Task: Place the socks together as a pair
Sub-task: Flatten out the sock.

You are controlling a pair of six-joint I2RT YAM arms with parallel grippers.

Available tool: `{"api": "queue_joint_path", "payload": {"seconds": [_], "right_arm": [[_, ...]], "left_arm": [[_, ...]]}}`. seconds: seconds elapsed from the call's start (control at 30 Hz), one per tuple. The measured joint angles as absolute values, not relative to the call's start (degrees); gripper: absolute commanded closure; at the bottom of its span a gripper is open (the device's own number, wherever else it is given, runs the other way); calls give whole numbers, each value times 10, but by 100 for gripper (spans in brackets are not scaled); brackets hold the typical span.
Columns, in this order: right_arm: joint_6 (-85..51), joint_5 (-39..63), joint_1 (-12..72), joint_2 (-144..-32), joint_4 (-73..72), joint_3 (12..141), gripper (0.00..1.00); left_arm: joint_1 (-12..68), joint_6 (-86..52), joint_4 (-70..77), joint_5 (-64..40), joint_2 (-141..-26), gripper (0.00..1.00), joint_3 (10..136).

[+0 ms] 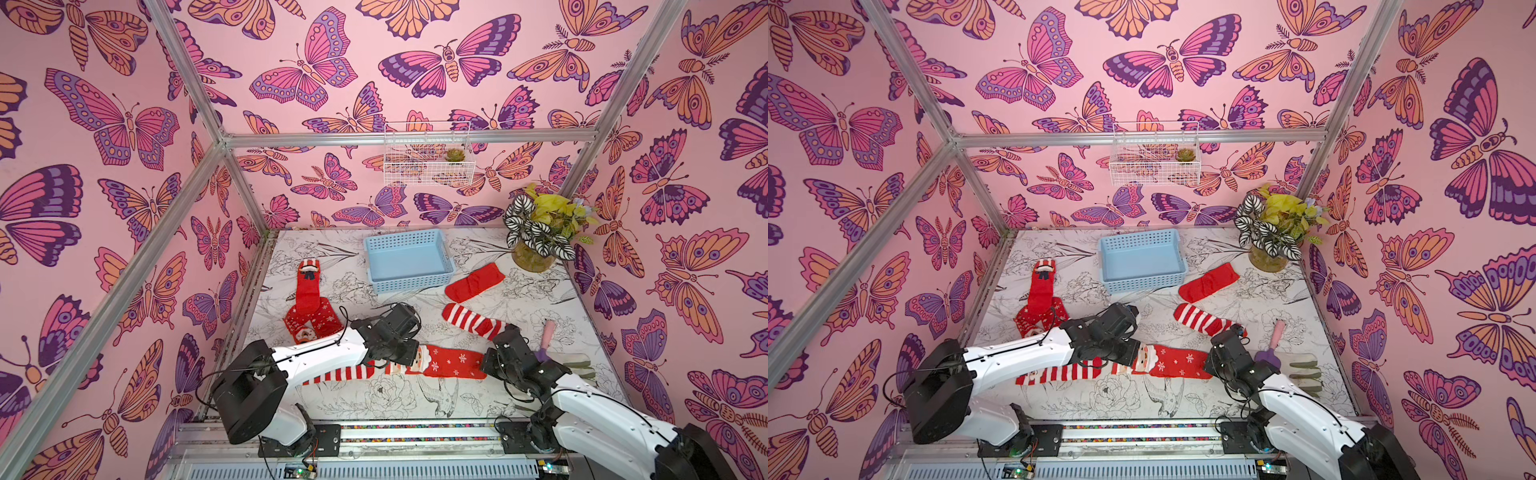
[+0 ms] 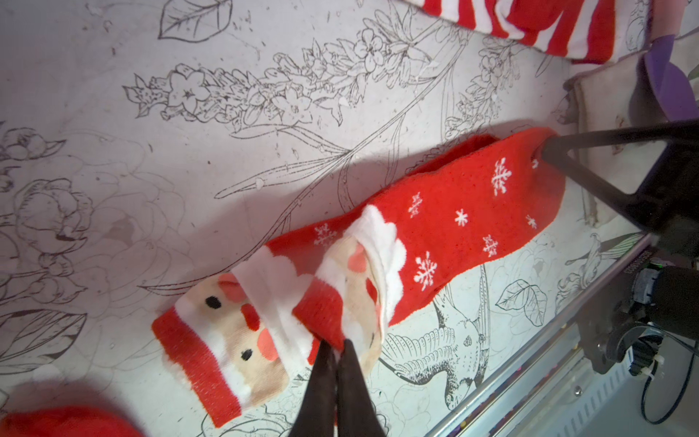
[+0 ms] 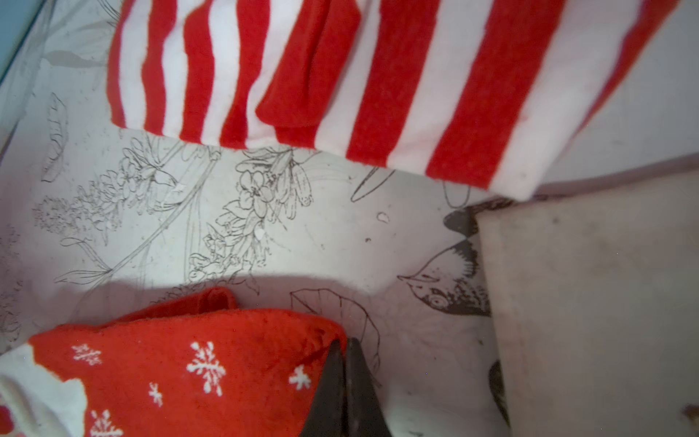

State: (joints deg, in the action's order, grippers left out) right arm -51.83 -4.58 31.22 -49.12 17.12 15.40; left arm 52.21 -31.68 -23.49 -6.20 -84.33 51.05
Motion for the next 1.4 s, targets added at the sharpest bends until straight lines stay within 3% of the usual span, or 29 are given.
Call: {"api": "queue_joint_path", "payload": {"seconds": [0.27, 0.53, 0.73, 1.4], "right_arm": [[-502, -23, 322, -411, 205, 198, 100], [-494, -51, 443, -480, 204, 241, 100], [-485, -81, 448, -549, 192, 244, 100], [-467, -115, 448, -586, 143, 250, 100]], "left_arm": [[522, -288, -316, -26, -798, 100, 527], [517, -281, -369, 22, -785, 100, 529], [509, -282, -380, 50, -793, 100, 525], [509, -290, -370, 74, -831, 100, 506]]}}
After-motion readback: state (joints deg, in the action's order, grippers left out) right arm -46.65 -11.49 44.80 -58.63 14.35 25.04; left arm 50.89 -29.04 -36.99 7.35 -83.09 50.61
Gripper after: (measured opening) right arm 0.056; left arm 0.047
